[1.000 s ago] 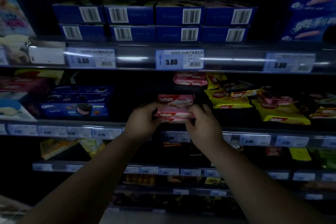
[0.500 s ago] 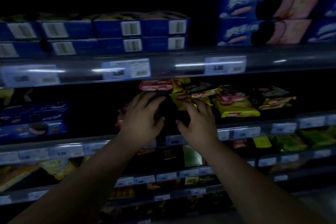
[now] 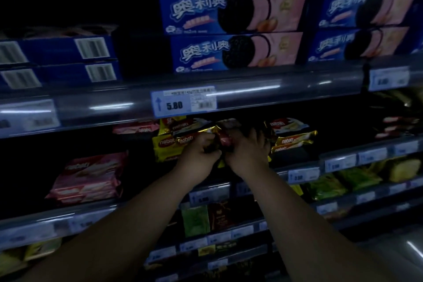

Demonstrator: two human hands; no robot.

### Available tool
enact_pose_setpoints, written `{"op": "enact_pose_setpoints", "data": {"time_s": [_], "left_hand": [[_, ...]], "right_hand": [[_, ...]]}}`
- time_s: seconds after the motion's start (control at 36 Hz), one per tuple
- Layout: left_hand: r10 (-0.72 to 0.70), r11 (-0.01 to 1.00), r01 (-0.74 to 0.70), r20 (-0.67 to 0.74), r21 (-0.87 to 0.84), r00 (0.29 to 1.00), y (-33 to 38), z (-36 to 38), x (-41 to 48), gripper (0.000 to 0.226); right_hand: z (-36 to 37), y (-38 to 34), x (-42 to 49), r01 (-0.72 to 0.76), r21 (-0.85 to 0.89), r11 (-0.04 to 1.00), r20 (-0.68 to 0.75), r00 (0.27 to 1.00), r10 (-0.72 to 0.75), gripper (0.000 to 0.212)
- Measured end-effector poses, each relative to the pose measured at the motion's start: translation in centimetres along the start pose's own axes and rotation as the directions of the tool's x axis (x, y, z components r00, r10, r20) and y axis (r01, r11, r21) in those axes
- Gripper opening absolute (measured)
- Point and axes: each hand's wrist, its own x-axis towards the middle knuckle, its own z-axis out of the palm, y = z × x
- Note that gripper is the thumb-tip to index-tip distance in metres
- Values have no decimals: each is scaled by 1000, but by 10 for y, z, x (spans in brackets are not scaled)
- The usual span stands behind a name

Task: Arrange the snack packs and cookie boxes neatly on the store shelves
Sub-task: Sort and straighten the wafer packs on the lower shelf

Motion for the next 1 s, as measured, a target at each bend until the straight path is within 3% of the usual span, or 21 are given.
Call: {"op": "enact_pose_setpoints", "data": {"time_s": [0.19, 0.36, 0.5, 0.67, 0.81, 0.89, 1.0], "left_hand": [[-39, 999, 39, -2, -10, 999, -6, 16, 12, 35], [1, 997, 2, 39, -74, 999, 4, 18, 3, 36], [-36, 975, 58, 107, -212, 994, 17, 18, -7, 44], [103, 951, -66, 109, -304, 989, 21, 8, -32, 44], [188, 917, -157, 51, -367, 981, 27, -19, -50, 49], [169, 925, -174, -43, -337, 985, 26, -52, -56, 45], [155, 949, -155, -23, -275, 988, 19, -107, -69, 39]], "right_hand": [[-5, 17, -20, 6, -43, 999, -146, 989, -12, 65], [-5, 32, -46, 44, 129, 991, -236, 972, -13, 67], [-3, 37, -66, 161, 284, 945, -324, 944, -64, 34], [-6, 31, -87, 284, 424, 860, -441, 894, -78, 25], [-12, 1, -112, 432, 451, 781, -432, 871, -233, 27], [-18, -17, -119, 424, 515, 745, -366, 895, -255, 34], [-31, -41, -113, 408, 472, 781, -327, 904, -275, 62]]}}
